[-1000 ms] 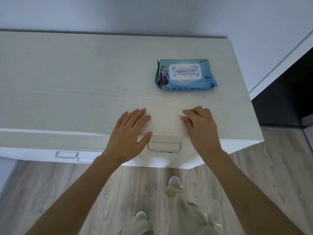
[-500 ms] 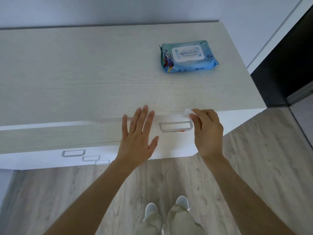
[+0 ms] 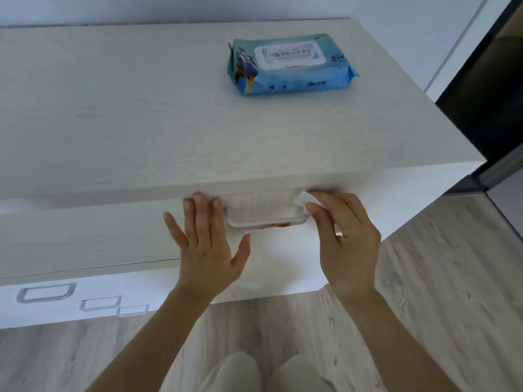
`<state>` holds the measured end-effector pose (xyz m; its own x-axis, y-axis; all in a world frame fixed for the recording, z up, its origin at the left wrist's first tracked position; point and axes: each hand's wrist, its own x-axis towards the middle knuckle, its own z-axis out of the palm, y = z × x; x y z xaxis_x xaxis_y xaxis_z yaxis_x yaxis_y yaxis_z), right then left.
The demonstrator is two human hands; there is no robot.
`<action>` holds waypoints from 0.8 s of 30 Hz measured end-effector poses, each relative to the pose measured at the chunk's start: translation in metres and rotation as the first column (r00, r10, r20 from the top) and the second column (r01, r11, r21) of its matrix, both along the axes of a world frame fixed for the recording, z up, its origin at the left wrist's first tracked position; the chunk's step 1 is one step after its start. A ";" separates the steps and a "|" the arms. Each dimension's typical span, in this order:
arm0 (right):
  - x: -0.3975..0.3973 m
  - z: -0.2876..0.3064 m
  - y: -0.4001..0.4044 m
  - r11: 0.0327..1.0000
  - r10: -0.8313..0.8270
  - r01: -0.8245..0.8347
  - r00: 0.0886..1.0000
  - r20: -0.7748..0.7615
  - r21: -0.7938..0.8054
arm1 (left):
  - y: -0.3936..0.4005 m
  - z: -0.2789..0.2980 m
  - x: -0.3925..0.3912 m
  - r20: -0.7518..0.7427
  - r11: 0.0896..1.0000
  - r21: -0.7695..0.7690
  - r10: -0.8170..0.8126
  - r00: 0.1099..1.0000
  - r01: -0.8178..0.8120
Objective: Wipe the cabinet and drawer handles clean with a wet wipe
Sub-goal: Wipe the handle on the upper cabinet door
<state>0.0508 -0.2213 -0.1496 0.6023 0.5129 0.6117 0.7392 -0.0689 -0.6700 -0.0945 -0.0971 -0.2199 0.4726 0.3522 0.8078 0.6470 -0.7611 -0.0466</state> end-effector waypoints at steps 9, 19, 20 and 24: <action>0.009 -0.064 0.017 0.819 0.240 -0.222 0.970 0.036 0.529 | 0.025 -0.042 0.042 0.325 0.957 0.261 0.041 0.945 -0.131; 0.013 -0.078 0.033 0.705 0.205 -0.261 0.965 0.163 0.659 | 0.027 -0.025 0.043 0.375 0.963 0.256 -0.015 0.927 -0.088; 0.014 -0.078 0.037 0.694 0.175 -0.255 0.967 0.185 0.673 | 0.027 -0.025 0.044 0.383 0.961 0.259 -0.012 0.924 -0.095; 0.019 -0.073 0.042 0.668 0.085 -0.292 0.944 0.319 0.685 | 0.026 -0.024 0.044 0.390 0.955 0.279 -0.018 0.921 -0.099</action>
